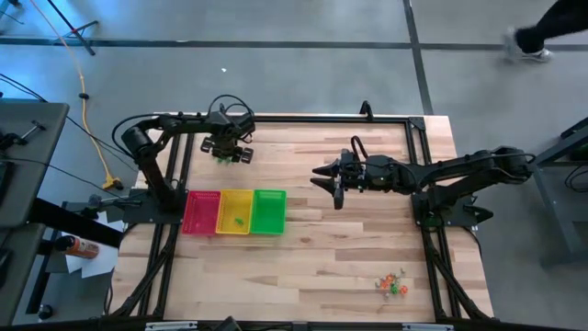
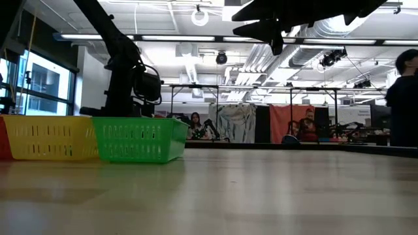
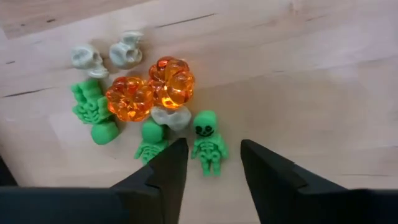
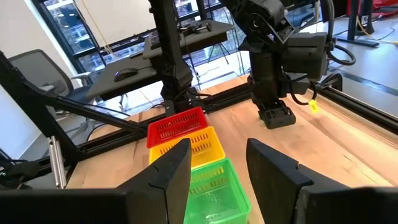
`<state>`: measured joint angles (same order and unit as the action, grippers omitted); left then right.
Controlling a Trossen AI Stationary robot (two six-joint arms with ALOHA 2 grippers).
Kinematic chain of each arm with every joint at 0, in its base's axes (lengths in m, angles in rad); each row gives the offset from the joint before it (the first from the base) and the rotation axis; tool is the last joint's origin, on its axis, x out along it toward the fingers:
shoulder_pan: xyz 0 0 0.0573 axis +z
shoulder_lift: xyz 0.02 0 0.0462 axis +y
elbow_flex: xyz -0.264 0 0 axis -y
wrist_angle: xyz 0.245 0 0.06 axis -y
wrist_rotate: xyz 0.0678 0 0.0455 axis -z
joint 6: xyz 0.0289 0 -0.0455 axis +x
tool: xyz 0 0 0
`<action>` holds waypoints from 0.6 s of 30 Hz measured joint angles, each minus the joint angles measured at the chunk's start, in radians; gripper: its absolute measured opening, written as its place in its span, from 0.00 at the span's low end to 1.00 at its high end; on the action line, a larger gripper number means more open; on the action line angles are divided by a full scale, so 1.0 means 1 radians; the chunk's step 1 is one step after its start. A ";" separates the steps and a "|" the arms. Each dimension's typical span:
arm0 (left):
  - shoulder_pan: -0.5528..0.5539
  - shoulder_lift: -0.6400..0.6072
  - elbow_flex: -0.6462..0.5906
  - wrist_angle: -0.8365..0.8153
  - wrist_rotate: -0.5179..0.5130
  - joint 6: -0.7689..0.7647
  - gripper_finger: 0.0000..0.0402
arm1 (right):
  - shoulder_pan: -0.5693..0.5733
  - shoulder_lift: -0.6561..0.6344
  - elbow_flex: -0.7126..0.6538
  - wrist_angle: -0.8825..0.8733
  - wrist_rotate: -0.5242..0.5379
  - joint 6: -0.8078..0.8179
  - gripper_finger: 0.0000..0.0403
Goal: Sort Halloween decoration
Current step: Put the green skeleton toy into the yellow bin
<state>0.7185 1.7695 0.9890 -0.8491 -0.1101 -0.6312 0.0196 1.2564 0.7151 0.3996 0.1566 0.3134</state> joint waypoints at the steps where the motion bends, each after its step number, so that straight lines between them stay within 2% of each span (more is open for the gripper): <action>1: 0.000 0.000 0.000 0.001 0.002 -0.005 0.33 | 0.000 0.000 0.000 0.000 0.000 0.000 0.37; 12: -0.001 -0.009 -0.001 0.004 0.042 0.012 0.06 | 0.000 0.000 0.000 0.000 0.000 0.000 0.37; 18: -0.003 -0.078 -0.005 0.002 0.097 0.060 0.02 | 0.000 0.000 0.000 0.000 -0.001 0.000 0.37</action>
<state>0.7159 1.6911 0.9844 -0.8474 -0.0135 -0.5716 0.0196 1.2563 0.7151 0.3996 0.1558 0.3134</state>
